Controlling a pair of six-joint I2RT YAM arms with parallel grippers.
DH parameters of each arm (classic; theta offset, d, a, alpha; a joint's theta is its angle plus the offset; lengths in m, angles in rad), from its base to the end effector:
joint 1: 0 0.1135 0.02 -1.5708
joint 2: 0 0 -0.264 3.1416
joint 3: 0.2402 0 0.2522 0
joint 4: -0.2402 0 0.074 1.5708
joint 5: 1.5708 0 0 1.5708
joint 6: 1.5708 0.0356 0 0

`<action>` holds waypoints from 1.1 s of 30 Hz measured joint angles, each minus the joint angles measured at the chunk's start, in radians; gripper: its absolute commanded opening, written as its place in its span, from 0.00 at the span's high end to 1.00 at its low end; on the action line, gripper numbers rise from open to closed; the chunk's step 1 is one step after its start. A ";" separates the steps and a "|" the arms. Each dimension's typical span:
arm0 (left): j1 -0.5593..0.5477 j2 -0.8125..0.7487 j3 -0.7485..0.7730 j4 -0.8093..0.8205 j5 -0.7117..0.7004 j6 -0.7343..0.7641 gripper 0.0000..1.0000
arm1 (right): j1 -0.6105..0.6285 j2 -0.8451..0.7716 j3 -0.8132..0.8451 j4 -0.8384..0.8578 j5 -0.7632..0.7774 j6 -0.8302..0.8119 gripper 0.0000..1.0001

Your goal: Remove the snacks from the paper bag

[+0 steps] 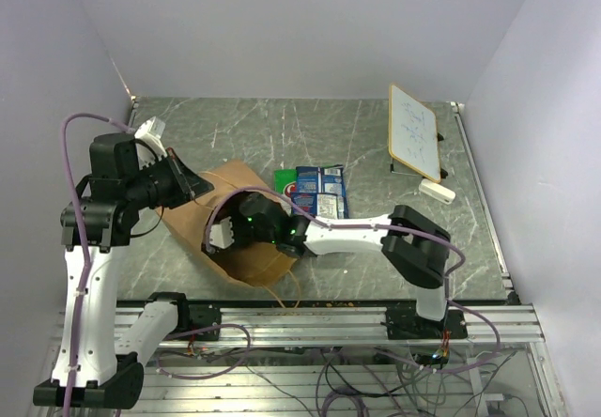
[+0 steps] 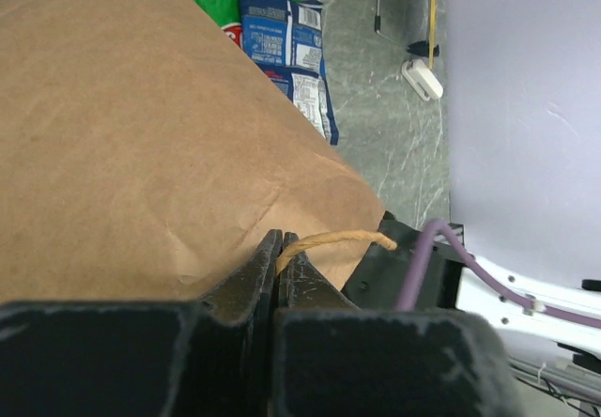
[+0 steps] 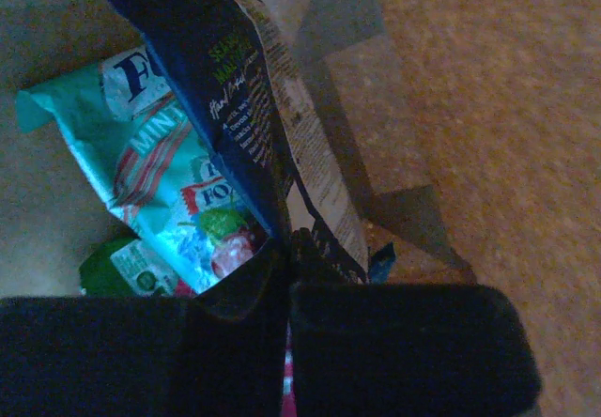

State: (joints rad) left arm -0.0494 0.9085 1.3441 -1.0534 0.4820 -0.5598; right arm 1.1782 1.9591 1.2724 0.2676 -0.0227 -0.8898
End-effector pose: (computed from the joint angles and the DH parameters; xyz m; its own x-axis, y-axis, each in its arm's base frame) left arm 0.1395 -0.0234 0.4183 -0.7139 -0.4358 -0.5482 0.0497 0.7493 -0.6604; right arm 0.1705 0.4138 0.2043 0.6258 -0.5190 -0.5823 -0.7075 -0.0634 -0.7039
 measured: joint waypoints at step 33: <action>0.000 -0.018 -0.045 0.059 -0.154 -0.112 0.93 | -0.003 -0.827 -0.220 -0.366 -0.204 0.314 1.00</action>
State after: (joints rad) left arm -0.0498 0.8909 1.2987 -0.9947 0.3275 -0.6716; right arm 1.1755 1.1320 1.0523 -0.0986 -0.2268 -0.5762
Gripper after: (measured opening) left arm 0.072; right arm 0.006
